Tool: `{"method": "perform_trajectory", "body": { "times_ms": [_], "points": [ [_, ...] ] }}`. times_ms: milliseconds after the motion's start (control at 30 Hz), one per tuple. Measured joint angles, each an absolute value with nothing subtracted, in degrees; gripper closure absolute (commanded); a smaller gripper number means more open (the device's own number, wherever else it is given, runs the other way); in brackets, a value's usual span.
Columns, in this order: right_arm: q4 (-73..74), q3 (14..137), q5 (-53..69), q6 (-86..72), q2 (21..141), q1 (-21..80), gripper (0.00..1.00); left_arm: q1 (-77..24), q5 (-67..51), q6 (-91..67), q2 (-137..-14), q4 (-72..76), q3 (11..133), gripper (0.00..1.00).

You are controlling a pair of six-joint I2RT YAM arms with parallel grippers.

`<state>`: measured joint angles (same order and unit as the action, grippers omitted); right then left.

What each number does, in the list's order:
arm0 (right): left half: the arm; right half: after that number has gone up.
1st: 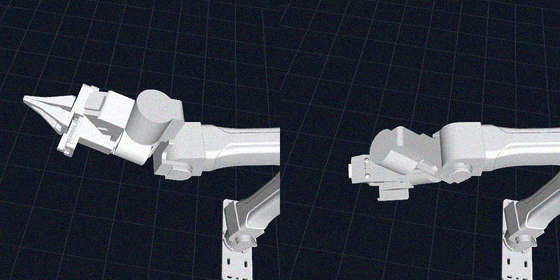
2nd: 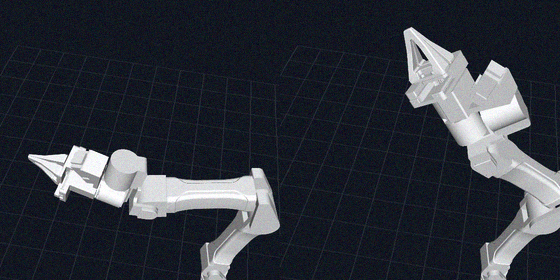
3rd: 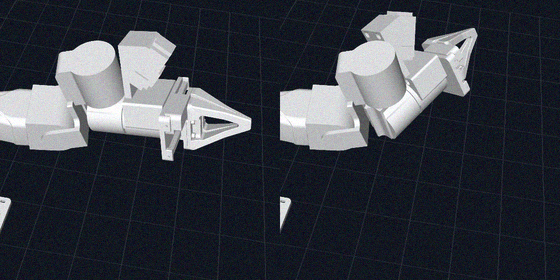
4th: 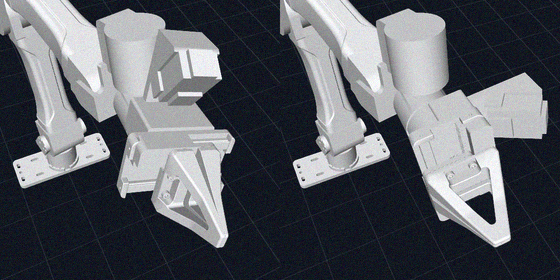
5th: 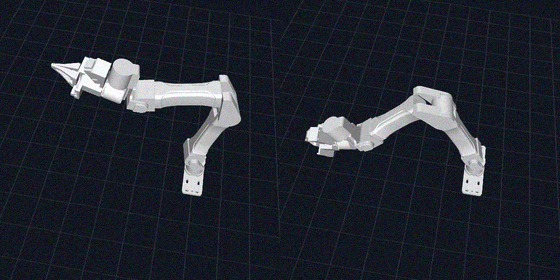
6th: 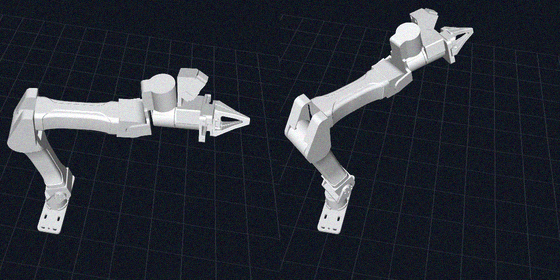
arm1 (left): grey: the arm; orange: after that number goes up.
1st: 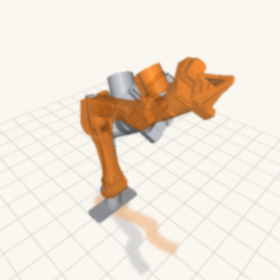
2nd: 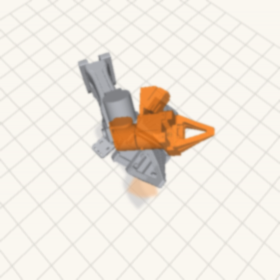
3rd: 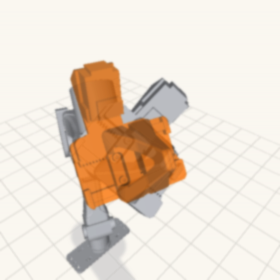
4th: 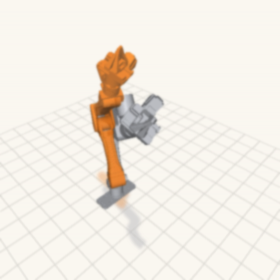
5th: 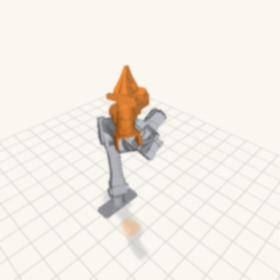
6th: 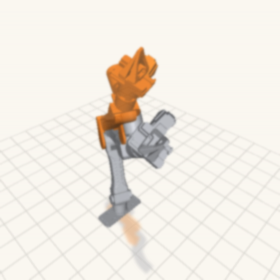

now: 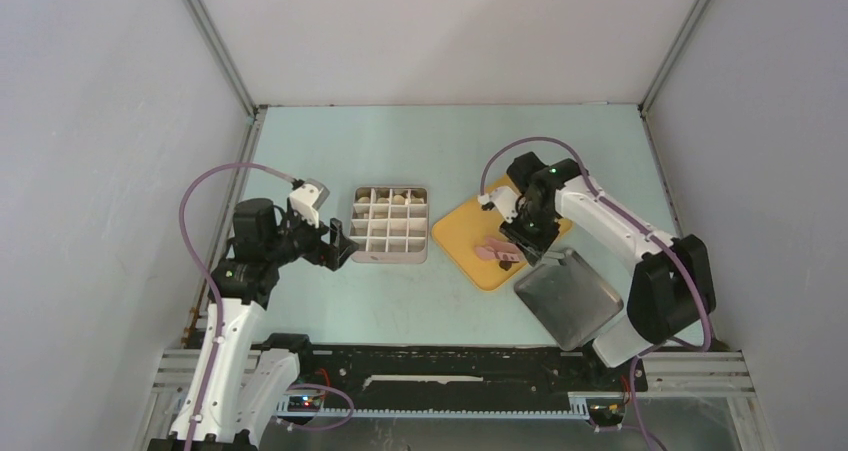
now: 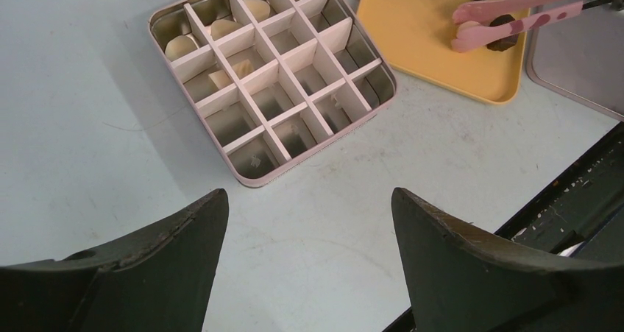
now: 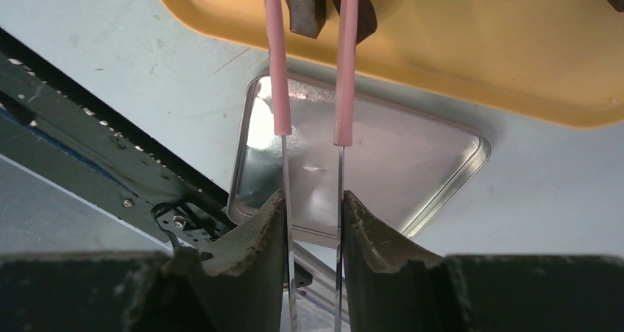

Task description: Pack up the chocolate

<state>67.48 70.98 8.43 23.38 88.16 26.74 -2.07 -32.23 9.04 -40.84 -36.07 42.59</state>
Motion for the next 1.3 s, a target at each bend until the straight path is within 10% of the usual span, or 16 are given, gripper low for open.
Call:
{"method": "perform_trajectory", "body": {
  "times_ms": [333,1300],
  "points": [
    [66.7,74.9,5.7,23.6,90.0,29.1,0.86,-2.1,-32.4,9.0,-40.3,-36.0,42.6,0.15],
    [67.5,116.6,18.3,24.0,119.2,38.5,0.80,-0.9,-32.3,9.0,-38.7,-35.2,42.0,0.14]
  ]
}}
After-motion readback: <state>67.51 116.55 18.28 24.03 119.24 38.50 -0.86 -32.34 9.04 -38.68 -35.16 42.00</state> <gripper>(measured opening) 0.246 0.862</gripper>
